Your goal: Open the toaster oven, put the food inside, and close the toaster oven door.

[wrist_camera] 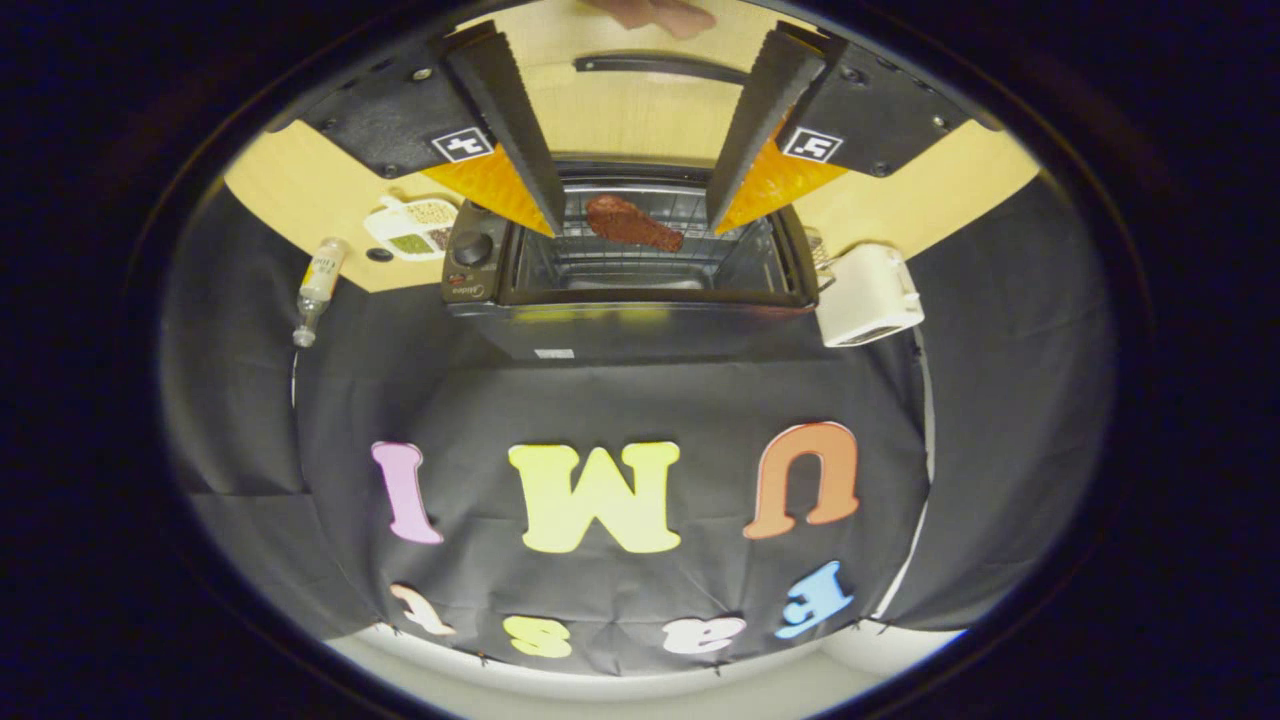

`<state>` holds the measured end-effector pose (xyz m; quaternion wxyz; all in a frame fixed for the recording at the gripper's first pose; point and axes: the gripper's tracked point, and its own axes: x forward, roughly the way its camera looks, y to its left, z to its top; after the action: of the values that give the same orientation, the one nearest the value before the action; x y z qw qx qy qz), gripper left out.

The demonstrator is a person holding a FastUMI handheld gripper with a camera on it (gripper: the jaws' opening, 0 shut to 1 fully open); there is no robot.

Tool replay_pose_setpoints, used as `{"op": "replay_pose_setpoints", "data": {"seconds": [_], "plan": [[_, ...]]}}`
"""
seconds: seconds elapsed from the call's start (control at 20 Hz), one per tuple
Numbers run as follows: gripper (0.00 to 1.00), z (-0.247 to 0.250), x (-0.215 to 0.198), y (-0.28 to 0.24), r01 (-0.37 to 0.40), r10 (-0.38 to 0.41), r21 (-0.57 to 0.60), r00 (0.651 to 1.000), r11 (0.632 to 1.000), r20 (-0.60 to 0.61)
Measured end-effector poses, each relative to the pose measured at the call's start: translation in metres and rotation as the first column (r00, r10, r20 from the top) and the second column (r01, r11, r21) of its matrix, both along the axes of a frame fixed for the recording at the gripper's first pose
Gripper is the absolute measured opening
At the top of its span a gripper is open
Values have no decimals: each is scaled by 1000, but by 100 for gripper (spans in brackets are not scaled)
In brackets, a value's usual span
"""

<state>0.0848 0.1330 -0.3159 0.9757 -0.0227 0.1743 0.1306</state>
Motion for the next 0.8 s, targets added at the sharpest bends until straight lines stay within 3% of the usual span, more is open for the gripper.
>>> {"op": "replay_pose_setpoints", "data": {"seconds": [0.05,0.15,0.3,0.6,0.8], "plan": [[100,-2,-12,1,-6,6,-17,1000,1000,5],[100,-7,-33,5,-14,15,-37,1000,999,16],[100,-34,-58,-3,48,-48,-60,999,997,2],[100,-119,-74,-20,128,-150,-103,957,986,-250],[100,-140,-77,-15,117,-142,-93,933,989,-332]]}}
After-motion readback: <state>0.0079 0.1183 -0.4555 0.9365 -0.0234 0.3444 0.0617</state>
